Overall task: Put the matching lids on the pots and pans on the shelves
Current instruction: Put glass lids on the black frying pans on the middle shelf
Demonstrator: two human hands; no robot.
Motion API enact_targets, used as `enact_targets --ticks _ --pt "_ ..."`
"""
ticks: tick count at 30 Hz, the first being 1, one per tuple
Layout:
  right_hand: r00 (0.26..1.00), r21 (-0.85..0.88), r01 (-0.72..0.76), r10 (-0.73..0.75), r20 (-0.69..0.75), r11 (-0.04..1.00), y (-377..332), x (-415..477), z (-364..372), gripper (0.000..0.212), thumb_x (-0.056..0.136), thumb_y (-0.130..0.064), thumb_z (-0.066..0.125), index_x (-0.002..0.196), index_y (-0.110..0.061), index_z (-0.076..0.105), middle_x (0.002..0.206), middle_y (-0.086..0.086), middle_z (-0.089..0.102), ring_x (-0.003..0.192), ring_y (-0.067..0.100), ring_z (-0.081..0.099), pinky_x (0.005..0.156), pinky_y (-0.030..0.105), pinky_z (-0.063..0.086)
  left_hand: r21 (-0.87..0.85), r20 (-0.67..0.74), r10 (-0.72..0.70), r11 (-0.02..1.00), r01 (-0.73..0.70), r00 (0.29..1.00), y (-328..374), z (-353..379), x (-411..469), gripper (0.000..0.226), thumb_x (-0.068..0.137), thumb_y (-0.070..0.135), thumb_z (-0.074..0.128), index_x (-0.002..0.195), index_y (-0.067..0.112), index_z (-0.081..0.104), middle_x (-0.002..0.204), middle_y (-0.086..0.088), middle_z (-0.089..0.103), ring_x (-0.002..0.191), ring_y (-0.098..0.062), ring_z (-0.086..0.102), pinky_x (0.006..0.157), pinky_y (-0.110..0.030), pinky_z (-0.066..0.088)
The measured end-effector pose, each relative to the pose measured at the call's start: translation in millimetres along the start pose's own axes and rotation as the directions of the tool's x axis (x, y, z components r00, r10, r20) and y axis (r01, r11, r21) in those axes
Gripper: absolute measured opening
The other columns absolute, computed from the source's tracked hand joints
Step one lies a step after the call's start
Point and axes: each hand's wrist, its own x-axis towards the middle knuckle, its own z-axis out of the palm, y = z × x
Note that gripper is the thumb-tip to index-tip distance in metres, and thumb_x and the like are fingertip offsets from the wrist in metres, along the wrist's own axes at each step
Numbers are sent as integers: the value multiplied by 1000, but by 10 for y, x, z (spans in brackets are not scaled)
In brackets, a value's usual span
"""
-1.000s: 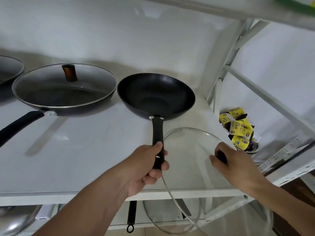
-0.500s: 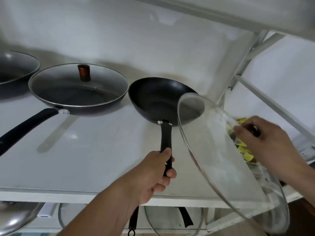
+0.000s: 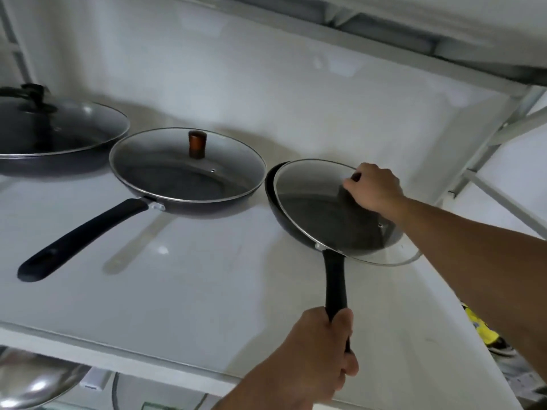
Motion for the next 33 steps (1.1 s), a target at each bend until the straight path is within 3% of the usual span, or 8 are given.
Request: enact_targets --ticks 9,13,19,26,29,33 --pt "1000 -3 -7 7 7 1000 -32 225 144 40 88 -43 52 112 -12 62 112 18 67 103 42 61 84 42 49 93 -25 107 990 -104 994 -73 3 81 23 94 34 43 88 12 46 61 -3 48 27 -5 43 36 -15 32" --pt "1000 -14 -1 1 25 1000 -74 276 196 41 90 -41 53 115 -11 62 115 20 67 106 42 60 80 38 45 148 -48 123 982 -115 991 -68 9 91 25 94 37 44 93 12 48 67 -2 48 38 -5 45 38 -13 35" --pt "1000 -18 10 -9 28 1000 -102 364 261 42 89 -42 52 114 -10 63 113 20 67 102 42 61 79 38 45 246 -88 149 961 -124 985 -83 -30 122 34 79 50 47 86 18 55 69 2 50 68 -22 52 70 -30 41" --pt "1000 -18 7 -7 15 1000 -129 311 304 43 89 -45 51 115 -12 60 115 20 65 103 42 60 82 41 48 228 -57 137 966 -120 989 -139 -40 207 42 74 54 47 89 16 56 67 1 48 69 -22 52 70 -32 40" --pt "1000 -46 12 -11 6 999 -146 246 318 45 94 -46 47 121 -11 55 117 22 64 106 44 59 81 42 46 228 -42 145 965 -132 988 -167 -53 260 36 81 47 48 93 14 55 71 1 49 68 -19 51 66 -28 40" --pt "999 -139 12 -17 -35 990 -193 114 341 47 101 -44 38 129 -7 46 120 25 63 109 46 59 79 43 43 196 3 153 969 -150 988 -166 -83 243 32 92 44 45 97 13 53 73 -2 52 51 -9 50 51 -18 41"
